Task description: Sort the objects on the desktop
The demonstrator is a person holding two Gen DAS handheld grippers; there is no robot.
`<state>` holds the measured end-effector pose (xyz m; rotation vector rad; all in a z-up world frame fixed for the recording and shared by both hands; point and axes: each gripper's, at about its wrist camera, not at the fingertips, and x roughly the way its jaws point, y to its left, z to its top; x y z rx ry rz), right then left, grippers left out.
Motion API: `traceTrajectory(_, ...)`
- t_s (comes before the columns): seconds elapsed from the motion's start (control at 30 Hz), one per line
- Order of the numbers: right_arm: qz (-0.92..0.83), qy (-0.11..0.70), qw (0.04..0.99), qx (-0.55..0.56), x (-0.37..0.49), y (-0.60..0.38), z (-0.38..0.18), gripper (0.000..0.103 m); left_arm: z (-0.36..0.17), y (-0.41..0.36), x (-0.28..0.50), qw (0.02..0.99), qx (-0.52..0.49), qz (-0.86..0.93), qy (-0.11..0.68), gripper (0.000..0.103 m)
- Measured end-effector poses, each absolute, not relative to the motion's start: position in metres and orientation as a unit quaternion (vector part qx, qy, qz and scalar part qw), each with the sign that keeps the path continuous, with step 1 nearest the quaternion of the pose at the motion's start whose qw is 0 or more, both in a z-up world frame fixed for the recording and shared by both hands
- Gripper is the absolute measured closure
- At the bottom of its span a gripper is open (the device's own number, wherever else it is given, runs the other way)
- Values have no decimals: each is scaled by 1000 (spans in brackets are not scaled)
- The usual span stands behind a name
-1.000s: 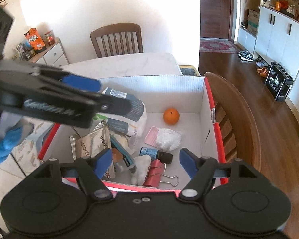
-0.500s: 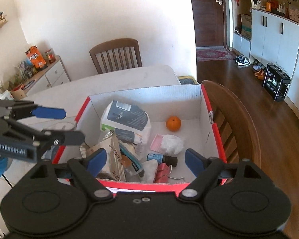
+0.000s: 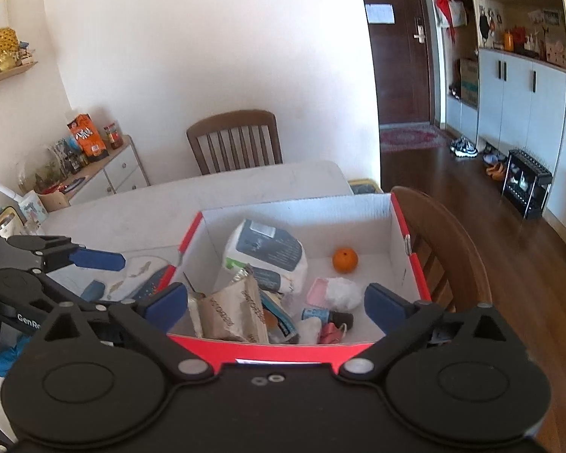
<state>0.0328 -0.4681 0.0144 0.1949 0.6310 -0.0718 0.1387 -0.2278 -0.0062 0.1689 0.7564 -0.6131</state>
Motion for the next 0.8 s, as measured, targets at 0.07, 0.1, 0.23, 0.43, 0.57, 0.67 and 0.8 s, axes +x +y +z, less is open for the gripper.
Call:
traceTrajectory(0.07, -32, 305, 947, 94, 30, -463, 15, 1, -4, -225, 135, 883, 77, -293, 360, 0)
traceTrajectory(0.1, -32, 304, 948, 92, 30, -461, 16, 1, -4, -224, 133, 883, 76, -291, 359, 0)
traceTrajectory(0.23, -32, 295, 950, 96, 25, -455, 16, 1, -2, -220, 129, 884, 70, -289, 362, 0)
traceTrajectory(0.43, -38, 289, 951, 98, 17, -448, 14, 1, -4, -216, 122, 884, 68, -285, 363, 0)
traceTrajectory(0.57, -43, 288, 951, 104, 12, -445, 12, 1, -1, -215, 113, 891, 75, -287, 344, 0)
traceTrajectory(0.67, -45, 285, 951, 106, 10, -443, 12, 1, 2, -216, 109, 895, 80, -283, 336, 0)
traceTrajectory(0.8, -43, 285, 951, 111, 7, -441, 11, 1, 4, -218, 107, 896, 82, -282, 333, 0)
